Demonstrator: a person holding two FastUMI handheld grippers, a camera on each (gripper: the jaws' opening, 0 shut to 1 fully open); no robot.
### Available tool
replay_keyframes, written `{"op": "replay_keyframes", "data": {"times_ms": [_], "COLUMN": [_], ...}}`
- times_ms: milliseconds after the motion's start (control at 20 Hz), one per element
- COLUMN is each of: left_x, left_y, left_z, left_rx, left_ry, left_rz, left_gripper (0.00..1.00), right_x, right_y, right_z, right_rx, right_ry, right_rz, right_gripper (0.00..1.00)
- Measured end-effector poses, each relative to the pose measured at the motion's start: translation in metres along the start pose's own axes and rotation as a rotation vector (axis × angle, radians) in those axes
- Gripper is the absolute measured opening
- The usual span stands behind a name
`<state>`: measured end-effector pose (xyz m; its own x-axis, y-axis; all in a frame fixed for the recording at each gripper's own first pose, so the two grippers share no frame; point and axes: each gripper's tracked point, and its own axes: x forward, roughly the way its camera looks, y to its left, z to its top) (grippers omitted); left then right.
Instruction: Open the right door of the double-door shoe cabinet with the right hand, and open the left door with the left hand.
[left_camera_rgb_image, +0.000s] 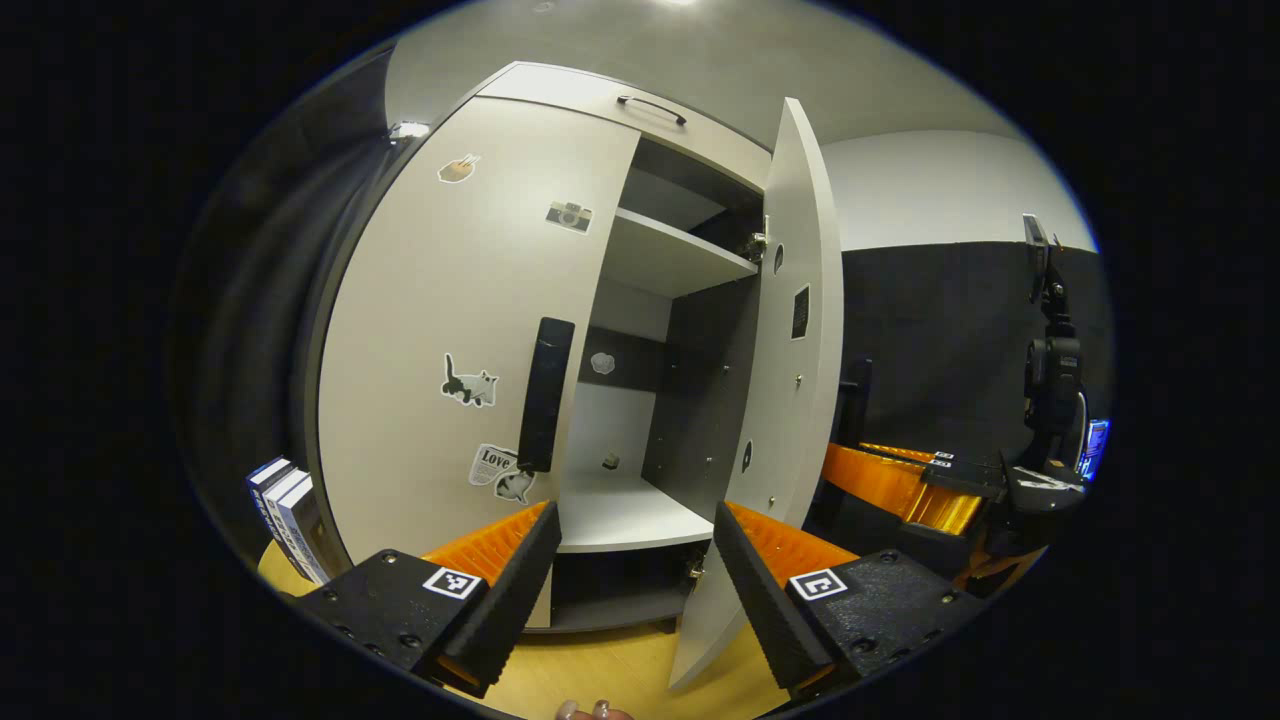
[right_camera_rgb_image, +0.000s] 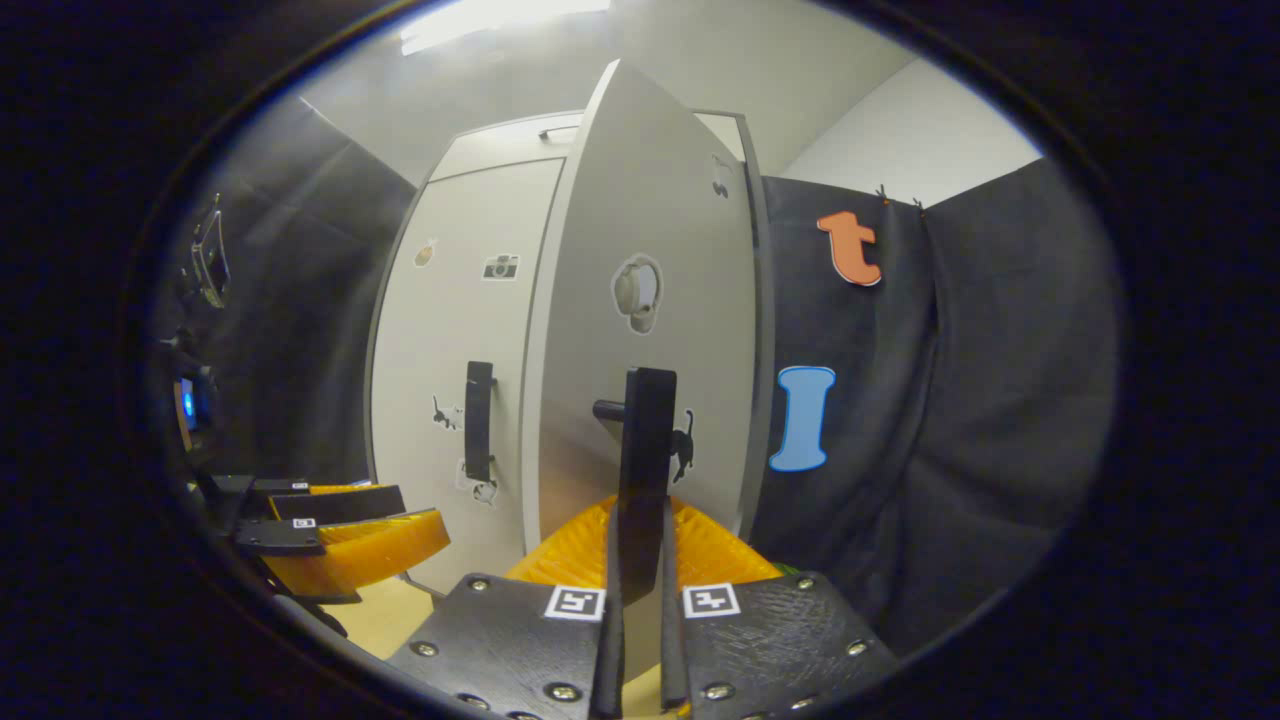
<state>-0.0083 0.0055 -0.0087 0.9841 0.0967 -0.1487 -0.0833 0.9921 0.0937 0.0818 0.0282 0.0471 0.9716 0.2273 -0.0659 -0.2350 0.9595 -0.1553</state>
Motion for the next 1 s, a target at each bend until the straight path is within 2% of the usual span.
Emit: {"op": "replay_keyframes", "data": {"times_ms": [100, 150, 200, 250, 300, 350, 400, 500, 650, 800, 1000], "left_x": [0.002, 0.004, 0.006, 0.008, 0.010, 0.012, 0.014, 0.017, 0.019, 0.022, 0.028], "left_y": [-0.004, -0.007, -0.009, -0.013, -0.017, -0.022, -0.025, -0.034, -0.039, -0.036, -0.010], "left_z": [0.000, 0.000, -0.001, -0.002, -0.002, -0.004, -0.005, -0.007, -0.008, -0.004, 0.010], "left_rx": [-0.003, -0.004, -0.006, -0.006, -0.005, 0.000, 0.007, 0.019, 0.027, -0.006, -0.007], "left_ry": [-0.004, -0.006, -0.005, -0.004, -0.002, 0.001, 0.004, 0.013, 0.011, -0.010, -0.059], "left_rz": [-0.002, -0.003, -0.005, -0.009, -0.017, -0.025, -0.031, -0.046, -0.052, -0.052, 0.011], "left_gripper": [0.96, 0.96, 0.96, 0.96, 0.96, 0.96, 0.96, 0.96, 0.96, 0.96, 0.96], "right_x": [-0.006, -0.020, -0.014, -0.015, -0.018, -0.015, -0.014, -0.018, -0.016, -0.018, -0.031], "right_y": [-0.022, -0.035, -0.053, -0.066, -0.078, -0.091, -0.099, -0.115, -0.120, -0.123, -0.125], "right_z": [-0.002, 0.001, -0.001, -0.007, -0.007, -0.009, -0.012, -0.012, -0.013, -0.024, -0.024], "right_rx": [-0.001, 0.006, 0.008, 0.016, 0.027, 0.035, 0.047, 0.056, 0.096, 0.110, 0.147], "right_ry": [0.004, -0.008, -0.002, 0.012, 0.007, 0.010, 0.016, 0.010, 0.007, 0.044, 0.047], "right_rz": [-0.041, -0.076, -0.107, -0.133, -0.157, -0.170, -0.174, -0.168, -0.114, -0.079, -0.080], "right_gripper": [0.14, 0.09, 0.05, 0.04, 0.08, 0.03, 0.02, 0.02, 0.01, 0.01, 0.01]}}
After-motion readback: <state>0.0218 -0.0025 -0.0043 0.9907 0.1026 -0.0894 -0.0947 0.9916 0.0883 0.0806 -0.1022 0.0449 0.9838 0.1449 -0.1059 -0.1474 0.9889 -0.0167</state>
